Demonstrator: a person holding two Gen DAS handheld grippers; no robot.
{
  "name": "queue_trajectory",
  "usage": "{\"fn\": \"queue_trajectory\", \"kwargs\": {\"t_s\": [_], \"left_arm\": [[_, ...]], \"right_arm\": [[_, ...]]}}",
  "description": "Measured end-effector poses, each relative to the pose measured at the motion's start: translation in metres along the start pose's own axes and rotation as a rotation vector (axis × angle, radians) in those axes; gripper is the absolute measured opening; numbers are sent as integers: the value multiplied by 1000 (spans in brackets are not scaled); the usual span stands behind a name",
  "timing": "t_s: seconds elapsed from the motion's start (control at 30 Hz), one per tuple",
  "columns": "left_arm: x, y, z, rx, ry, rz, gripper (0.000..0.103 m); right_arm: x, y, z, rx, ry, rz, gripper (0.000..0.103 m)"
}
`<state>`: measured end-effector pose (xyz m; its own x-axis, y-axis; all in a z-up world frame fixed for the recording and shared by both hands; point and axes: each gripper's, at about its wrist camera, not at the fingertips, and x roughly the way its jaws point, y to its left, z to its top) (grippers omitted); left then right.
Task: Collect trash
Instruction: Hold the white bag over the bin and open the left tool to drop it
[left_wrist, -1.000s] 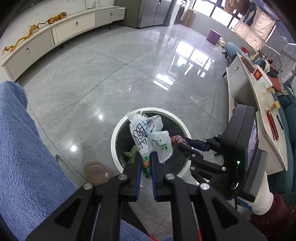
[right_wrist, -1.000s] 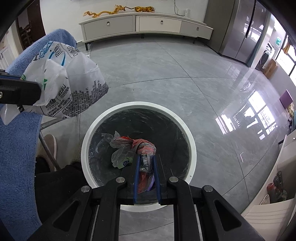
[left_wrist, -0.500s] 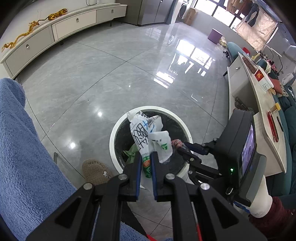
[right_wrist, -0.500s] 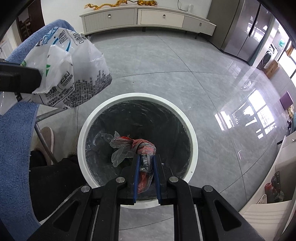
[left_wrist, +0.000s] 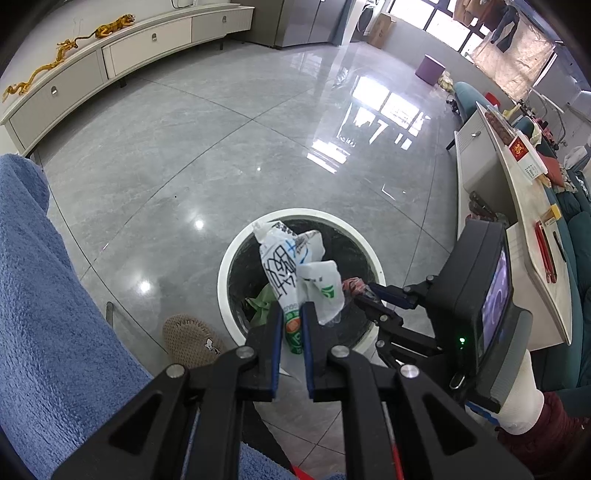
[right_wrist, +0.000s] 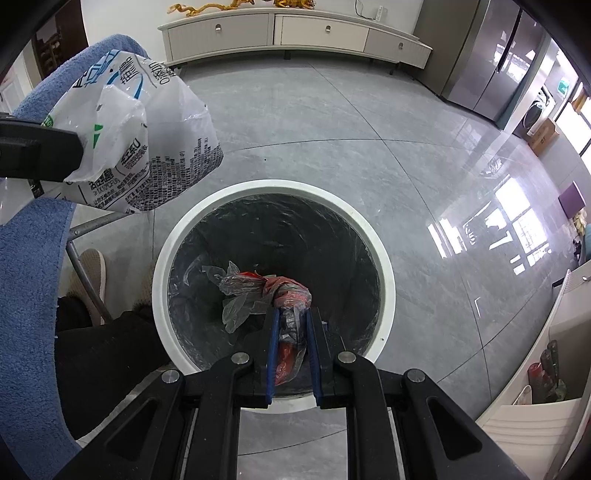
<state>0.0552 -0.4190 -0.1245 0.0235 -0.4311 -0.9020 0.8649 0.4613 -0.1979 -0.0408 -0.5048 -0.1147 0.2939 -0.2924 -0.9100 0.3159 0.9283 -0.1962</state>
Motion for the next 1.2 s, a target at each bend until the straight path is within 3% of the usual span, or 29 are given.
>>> {"fn": "queue_trajectory", "kwargs": {"t_s": [1.1, 1.2], "left_arm": [[11, -2, 6, 5, 29, -22, 11], [12, -3, 8, 9, 38, -25, 13]], "right_arm": [[12, -4, -4, 2, 54, -20, 14], [14, -5, -5, 1, 65, -29, 19]]}}
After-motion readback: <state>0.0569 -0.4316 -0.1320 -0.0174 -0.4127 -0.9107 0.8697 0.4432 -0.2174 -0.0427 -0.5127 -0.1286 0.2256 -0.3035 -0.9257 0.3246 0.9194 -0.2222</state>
